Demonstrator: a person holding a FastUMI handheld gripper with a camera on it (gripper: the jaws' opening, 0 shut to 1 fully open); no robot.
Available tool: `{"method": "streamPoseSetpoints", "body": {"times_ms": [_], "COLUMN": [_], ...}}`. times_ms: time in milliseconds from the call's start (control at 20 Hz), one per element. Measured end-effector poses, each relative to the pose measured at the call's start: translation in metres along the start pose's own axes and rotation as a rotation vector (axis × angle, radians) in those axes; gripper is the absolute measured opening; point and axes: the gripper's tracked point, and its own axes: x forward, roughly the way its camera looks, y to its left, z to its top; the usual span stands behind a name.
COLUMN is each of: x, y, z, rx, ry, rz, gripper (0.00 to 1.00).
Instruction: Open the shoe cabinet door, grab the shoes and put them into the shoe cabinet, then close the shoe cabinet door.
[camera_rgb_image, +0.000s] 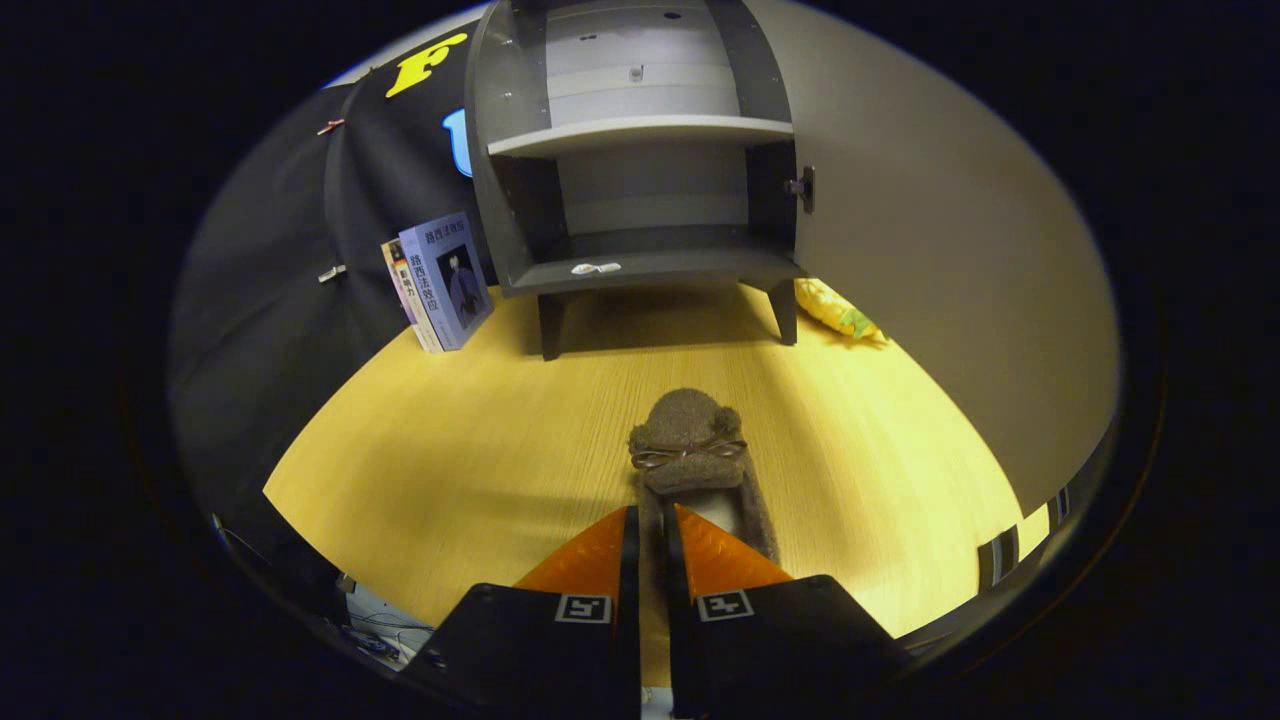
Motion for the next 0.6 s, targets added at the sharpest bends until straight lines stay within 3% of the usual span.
{"method": "streamPoseSetpoints", "body": {"times_ms": [600], "x": [0.062], "y": [-0.002], "z": [-0.016], "rx": [-0.029], "ry": [0.082], "rz": [-0.061], "gripper": [0.19]}}
